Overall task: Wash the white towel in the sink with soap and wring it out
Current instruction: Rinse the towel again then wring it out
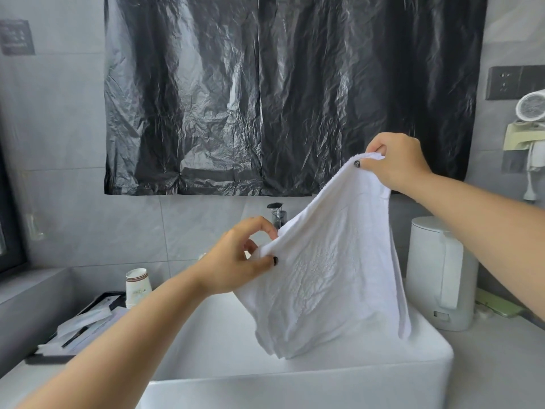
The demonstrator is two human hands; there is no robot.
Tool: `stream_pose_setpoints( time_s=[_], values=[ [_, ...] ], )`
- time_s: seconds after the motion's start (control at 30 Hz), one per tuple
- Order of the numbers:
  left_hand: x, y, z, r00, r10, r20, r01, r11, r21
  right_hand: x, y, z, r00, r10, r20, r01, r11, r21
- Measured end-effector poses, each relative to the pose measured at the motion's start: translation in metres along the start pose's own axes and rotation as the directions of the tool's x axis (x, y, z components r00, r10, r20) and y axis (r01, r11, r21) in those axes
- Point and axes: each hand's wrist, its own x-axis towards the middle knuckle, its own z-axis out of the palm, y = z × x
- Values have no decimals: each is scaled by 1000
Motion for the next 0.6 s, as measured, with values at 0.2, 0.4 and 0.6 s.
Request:
stream_pose_setpoints(
  time_s=[0.2,0.4,0.6],
  values=[
    [2,3,1,995,24,100,-26,999,20,0,2,0,1000,1,29,0,1000,-28],
    [1,3,0,984,-61,167,66,998,-23,-3,2,-4,999,-17,51,19,999,-28],
    [5,8,2,955,-160,249,155,987,39,-3,-23,2,998,-70,0,70,997,28]
  ],
)
